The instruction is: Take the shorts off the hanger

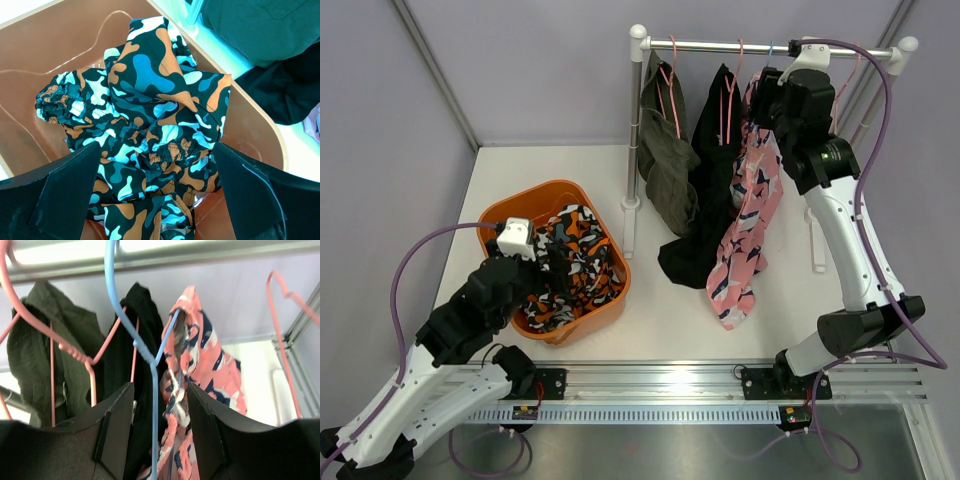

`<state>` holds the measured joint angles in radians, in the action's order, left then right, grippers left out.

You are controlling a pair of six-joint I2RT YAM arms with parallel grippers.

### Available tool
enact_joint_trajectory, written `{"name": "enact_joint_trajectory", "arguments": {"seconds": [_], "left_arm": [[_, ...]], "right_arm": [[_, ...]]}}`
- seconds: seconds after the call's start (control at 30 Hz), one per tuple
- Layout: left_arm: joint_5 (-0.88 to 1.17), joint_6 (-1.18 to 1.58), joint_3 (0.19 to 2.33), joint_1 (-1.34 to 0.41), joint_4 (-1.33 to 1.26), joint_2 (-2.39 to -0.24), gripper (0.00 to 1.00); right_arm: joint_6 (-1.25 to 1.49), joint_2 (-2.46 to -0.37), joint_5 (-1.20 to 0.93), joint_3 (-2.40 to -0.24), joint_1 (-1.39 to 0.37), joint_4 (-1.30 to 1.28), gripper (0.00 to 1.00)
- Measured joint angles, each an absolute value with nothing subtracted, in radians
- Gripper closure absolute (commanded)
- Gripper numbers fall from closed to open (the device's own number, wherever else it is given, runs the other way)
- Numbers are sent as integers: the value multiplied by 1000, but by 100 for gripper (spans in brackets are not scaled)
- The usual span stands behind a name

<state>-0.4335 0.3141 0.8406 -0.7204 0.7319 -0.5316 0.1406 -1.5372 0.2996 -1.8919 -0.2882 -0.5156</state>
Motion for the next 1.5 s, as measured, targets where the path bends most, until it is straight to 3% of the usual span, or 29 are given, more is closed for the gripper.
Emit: {"name": "enact_joint_trajectory", "arguments": {"seconds": [0.47,0.73,1.5], "left_arm": [[-434,314,841,-720,732,-531,1],[-434,314,841,-720,732,-530,1],[-433,314,839,-720,732,-523,1]], "right_arm": [[88,-1710,347,-2086,-288,-498,47],[85,-1718,356,-2086,-288,-513,58],[83,-1737,377,-2077,-288,-513,70]]}}
